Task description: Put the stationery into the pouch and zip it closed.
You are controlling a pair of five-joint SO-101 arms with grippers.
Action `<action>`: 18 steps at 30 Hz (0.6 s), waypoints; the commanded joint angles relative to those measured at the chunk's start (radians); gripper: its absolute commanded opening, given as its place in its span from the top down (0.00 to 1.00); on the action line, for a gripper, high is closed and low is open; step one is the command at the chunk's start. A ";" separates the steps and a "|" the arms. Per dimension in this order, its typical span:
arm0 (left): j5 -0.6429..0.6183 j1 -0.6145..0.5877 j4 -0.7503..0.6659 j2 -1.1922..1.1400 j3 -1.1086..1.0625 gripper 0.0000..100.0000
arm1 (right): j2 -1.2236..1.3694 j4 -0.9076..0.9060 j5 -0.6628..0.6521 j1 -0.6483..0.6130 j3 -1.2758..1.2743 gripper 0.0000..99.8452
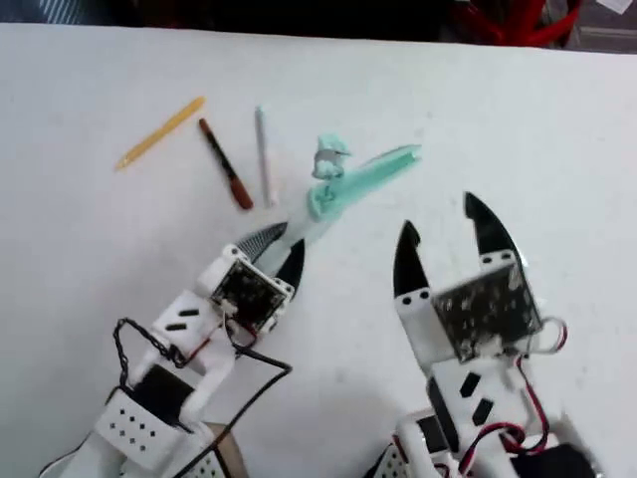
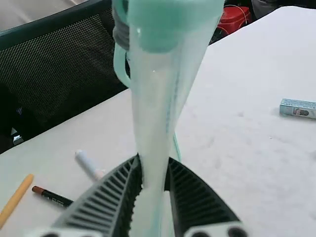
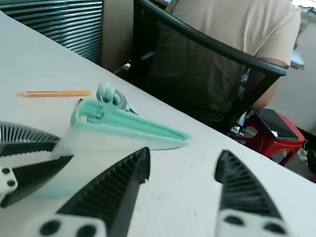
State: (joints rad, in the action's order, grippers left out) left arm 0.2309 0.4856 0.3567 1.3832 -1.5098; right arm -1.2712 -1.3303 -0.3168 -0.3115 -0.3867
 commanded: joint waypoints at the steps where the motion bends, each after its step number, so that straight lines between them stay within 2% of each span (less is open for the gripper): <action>1: 0.005 -0.002 0.014 0.008 -0.017 0.98 | 0.278 -0.193 0.098 -0.113 0.496 0.83; 4: 0.005 0.001 -0.034 0.010 -0.048 0.98 | 0.460 -0.349 0.110 -0.249 0.841 0.82; 6: 0.005 -0.002 -0.066 0.010 -0.064 0.98 | 0.587 -0.395 0.112 -0.303 0.974 0.78; 10: 0.005 -0.004 -0.068 0.008 -0.064 0.98 | 0.803 -0.392 0.121 -0.309 0.991 0.70; 14: 0.005 -0.004 -0.068 0.008 -0.064 0.97 | 0.912 -0.389 0.190 -0.305 1.037 0.70; 18: 0.005 -0.002 -0.068 0.008 -0.063 0.97 | 0.949 -0.389 0.195 -0.309 1.056 0.70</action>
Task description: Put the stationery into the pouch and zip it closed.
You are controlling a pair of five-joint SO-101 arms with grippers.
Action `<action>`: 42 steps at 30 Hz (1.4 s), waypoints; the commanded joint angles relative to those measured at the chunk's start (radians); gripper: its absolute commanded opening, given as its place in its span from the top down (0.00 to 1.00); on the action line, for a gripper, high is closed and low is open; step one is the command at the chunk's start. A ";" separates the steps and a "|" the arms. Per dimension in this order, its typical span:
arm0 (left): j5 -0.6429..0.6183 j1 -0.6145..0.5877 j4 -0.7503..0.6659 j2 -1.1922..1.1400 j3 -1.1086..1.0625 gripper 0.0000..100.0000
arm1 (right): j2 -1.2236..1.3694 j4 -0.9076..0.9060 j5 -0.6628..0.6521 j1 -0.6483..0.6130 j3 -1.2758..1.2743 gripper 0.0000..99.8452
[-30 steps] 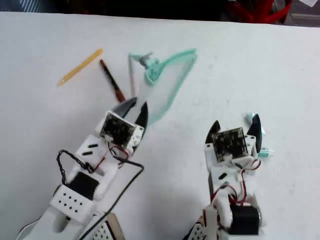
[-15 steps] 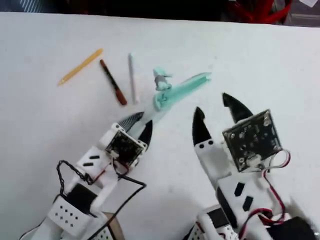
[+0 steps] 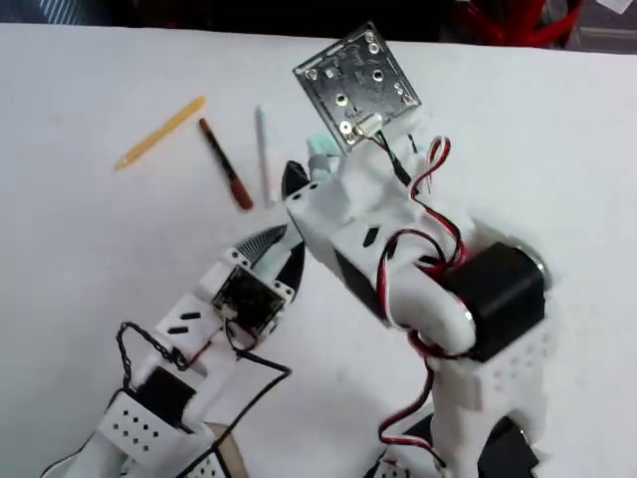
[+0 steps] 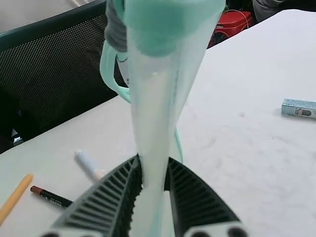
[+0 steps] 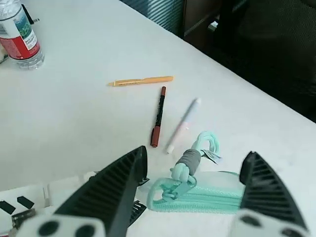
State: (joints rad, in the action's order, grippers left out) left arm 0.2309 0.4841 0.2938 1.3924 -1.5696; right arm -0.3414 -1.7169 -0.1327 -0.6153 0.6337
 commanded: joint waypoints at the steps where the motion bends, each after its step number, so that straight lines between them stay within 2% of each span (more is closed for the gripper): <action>1: 0.005 -0.001 -0.005 -0.001 -0.003 0.97 | 0.028 -0.002 0.012 -0.001 0.025 0.70; 7: 0.005 -0.002 -0.006 -0.001 -0.003 0.97 | 0.036 -0.004 0.012 0.077 -0.089 0.70; 13: 0.005 -0.002 -0.012 -0.001 -0.006 0.97 | -0.001 -0.002 0.006 0.031 -0.267 0.70; 23: 0.005 -0.002 -0.008 -0.001 -0.006 0.97 | 0.005 0.013 0.005 0.079 -0.275 0.70; 33: 0.005 -0.001 -0.008 -0.001 -0.006 0.97 | 0.036 0.070 0.005 0.082 -0.276 0.94; 40: 0.003 -0.002 -0.005 0.002 -0.003 0.97 | 0.035 0.070 0.005 0.082 -0.270 0.98; 42: -0.003 -0.010 -0.005 0.004 -0.002 0.91 | 0.038 0.070 0.003 0.082 -0.270 0.98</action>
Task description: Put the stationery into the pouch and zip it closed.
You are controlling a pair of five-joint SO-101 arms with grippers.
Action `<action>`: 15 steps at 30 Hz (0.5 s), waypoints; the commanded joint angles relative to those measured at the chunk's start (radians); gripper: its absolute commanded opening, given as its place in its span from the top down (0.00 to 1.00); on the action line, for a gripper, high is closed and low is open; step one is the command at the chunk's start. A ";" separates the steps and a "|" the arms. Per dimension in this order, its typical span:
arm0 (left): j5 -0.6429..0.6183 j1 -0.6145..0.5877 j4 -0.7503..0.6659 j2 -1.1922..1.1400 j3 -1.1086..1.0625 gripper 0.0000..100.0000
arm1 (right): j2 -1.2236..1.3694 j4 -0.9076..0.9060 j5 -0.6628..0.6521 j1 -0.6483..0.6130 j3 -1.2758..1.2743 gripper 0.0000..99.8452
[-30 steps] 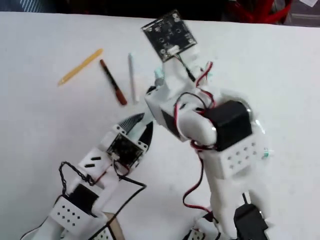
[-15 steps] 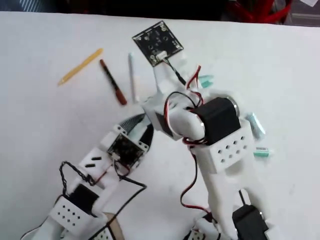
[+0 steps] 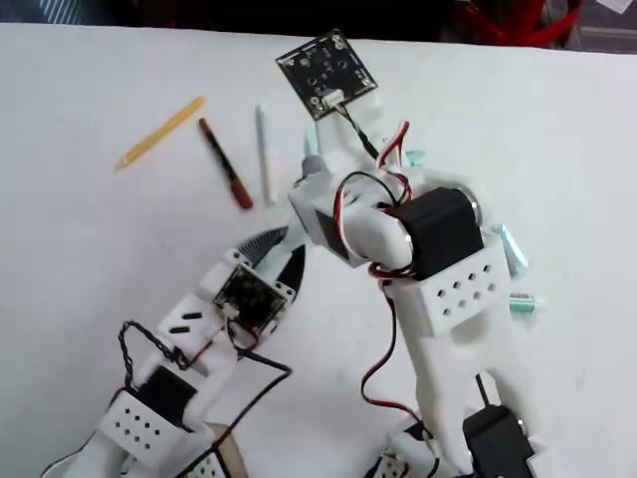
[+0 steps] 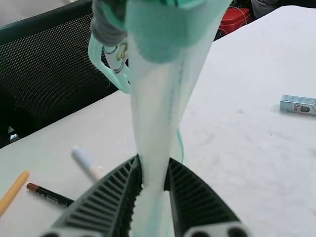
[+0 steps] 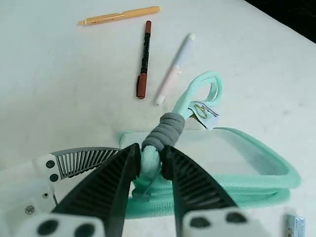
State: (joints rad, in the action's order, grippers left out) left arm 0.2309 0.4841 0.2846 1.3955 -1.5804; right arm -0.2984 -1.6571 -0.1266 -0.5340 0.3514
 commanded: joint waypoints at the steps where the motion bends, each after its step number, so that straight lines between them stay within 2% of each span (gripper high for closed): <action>1: -0.006 -0.024 0.005 0.001 0.009 0.86 | -0.002 0.010 -0.003 0.001 0.012 0.98; 4: -0.100 -0.077 0.005 0.001 0.023 0.76 | 0.001 0.021 -0.003 0.001 0.011 0.98; 8: -0.152 -0.139 0.049 0.001 0.109 0.77 | 0.002 0.054 -0.003 -0.007 0.003 0.98; 10: -0.155 -0.131 0.092 0.001 0.146 0.77 | 0.004 0.062 -0.003 -0.007 0.003 0.98; 15: -0.153 -0.024 0.103 0.001 0.199 0.77 | 0.004 0.074 -0.003 -0.008 0.003 0.98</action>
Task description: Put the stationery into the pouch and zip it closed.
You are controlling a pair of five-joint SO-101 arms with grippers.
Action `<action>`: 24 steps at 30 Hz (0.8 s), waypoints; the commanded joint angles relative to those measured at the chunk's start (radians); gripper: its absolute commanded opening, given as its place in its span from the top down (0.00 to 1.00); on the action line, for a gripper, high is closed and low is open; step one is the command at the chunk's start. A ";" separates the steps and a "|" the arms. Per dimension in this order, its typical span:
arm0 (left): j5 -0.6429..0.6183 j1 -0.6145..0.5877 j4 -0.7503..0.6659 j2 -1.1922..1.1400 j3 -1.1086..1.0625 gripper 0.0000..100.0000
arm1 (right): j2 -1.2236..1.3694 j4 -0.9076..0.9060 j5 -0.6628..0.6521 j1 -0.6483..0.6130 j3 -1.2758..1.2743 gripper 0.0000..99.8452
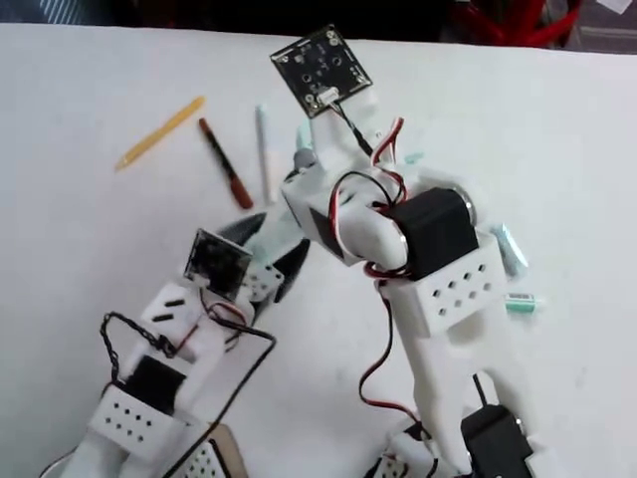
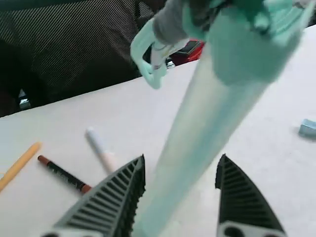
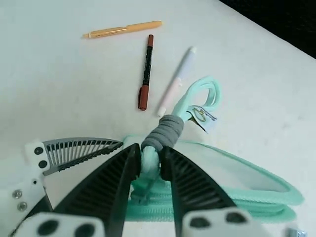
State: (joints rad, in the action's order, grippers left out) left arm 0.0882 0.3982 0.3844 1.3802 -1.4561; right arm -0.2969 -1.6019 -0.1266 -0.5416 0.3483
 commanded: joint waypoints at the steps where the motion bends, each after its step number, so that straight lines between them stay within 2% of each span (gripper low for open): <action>1: -0.009 0.091 0.003 0.016 0.086 0.77 | 0.002 0.019 -0.003 -0.002 0.006 0.98; 5: -0.009 0.159 0.003 0.012 0.118 0.77 | 0.002 0.008 -0.003 -0.031 0.006 0.98; 14: -0.008 0.162 0.008 0.010 0.144 0.77 | 0.001 -0.033 -0.003 -0.070 0.006 0.98; 19: 0.014 0.156 0.002 0.010 0.140 0.85 | -0.001 -0.067 -0.043 -0.113 0.006 0.98; 24: 0.123 0.162 -0.166 0.010 0.041 0.90 | 0.001 -0.076 -0.083 -0.113 0.005 0.98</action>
State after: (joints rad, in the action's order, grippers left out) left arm 0.1741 0.5301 0.3245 1.3802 -1.4009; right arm -0.3000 -1.6617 -0.1941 -0.6414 0.3529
